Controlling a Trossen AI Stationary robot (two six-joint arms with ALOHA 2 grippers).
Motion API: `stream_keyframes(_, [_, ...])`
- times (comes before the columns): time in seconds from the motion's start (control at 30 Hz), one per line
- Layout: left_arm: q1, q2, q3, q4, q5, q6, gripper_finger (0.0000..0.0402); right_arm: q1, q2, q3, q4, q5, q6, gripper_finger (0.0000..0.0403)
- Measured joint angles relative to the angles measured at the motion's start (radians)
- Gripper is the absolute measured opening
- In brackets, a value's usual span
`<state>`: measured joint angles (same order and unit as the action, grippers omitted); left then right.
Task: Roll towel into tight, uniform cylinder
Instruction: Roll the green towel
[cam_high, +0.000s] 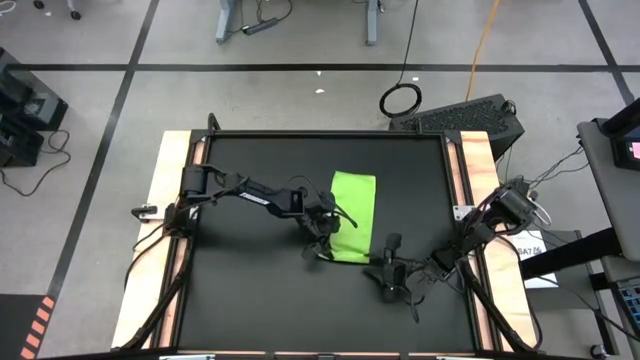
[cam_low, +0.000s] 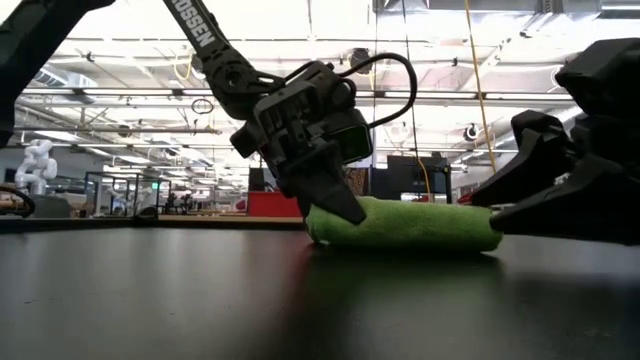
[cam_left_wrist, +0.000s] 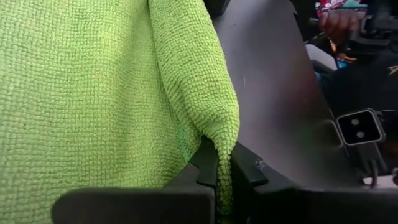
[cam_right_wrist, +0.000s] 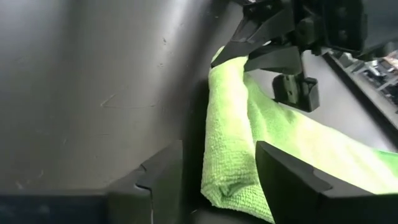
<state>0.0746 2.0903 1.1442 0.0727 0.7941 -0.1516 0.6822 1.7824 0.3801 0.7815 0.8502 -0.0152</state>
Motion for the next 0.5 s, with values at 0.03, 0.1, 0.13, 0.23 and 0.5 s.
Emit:
stream_keyframes(0.03, [0.002, 0.0, 0.0, -0.001, 0.01, 0.0, 0.0011, -0.005, 0.0, 0.0, -0.002, -0.014, -0.001, 0.0196])
stream_keyframes(0.1, [0.006, 0.0, 0.0, -0.003, 0.029, -0.001, 0.0011, -0.017, 0.0, 0.0, -0.004, -0.044, -0.004, 0.0198])
stream_keyframes(0.13, [0.009, 0.0, 0.0, -0.003, 0.037, -0.001, 0.0011, -0.022, 0.0, 0.0, -0.006, -0.057, -0.004, 0.0198])
stream_keyframes(0.23, [0.017, 0.0, -0.001, 0.003, 0.066, -0.021, 0.0011, -0.04, 0.0, 0.0, -0.019, -0.098, 0.009, 0.0194])
stream_keyframes(0.5, [0.038, 0.001, -0.002, 0.019, 0.14, -0.03, 0.0011, -0.057, 0.001, -0.001, -0.035, -0.12, 0.019, 0.0152])
